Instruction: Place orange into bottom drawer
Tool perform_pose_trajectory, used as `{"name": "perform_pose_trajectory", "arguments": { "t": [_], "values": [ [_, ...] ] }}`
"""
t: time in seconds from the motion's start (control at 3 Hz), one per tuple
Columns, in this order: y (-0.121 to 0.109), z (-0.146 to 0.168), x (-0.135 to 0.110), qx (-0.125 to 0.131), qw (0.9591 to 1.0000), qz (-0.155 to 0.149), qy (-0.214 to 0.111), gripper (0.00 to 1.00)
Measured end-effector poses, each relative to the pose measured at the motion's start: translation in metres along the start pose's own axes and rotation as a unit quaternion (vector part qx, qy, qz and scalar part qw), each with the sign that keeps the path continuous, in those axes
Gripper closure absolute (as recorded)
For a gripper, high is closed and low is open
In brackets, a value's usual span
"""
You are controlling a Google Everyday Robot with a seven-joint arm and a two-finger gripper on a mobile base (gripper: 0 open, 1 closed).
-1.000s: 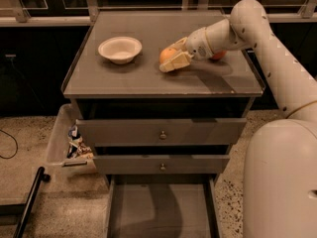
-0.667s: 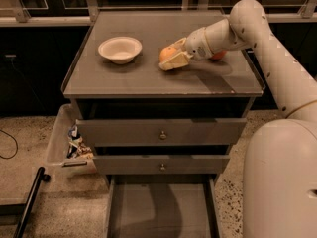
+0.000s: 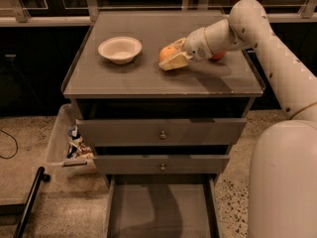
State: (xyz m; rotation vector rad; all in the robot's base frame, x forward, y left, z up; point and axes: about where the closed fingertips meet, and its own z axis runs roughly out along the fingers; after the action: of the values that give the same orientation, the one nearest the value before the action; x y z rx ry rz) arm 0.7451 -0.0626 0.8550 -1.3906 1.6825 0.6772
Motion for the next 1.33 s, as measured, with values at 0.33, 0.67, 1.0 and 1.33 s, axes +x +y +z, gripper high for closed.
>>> {"name": "perform_pose_trajectory", "arguments": {
  "t": [0.33, 0.67, 1.0, 1.33],
  "values": [
    [0.02, -0.023, -0.013, 0.015, 0.9994, -0.032, -0.007, 1.0],
    [0.058, -0.056, -0.018, 0.032, 0.9971, -0.067, -0.012, 1.0],
    [0.104, -0.089, 0.001, 0.036, 0.9951, -0.09, -0.018, 1.0],
    [0.143, -0.113, 0.027, 0.052, 0.9947, -0.088, -0.009, 1.0]
  ]
}}
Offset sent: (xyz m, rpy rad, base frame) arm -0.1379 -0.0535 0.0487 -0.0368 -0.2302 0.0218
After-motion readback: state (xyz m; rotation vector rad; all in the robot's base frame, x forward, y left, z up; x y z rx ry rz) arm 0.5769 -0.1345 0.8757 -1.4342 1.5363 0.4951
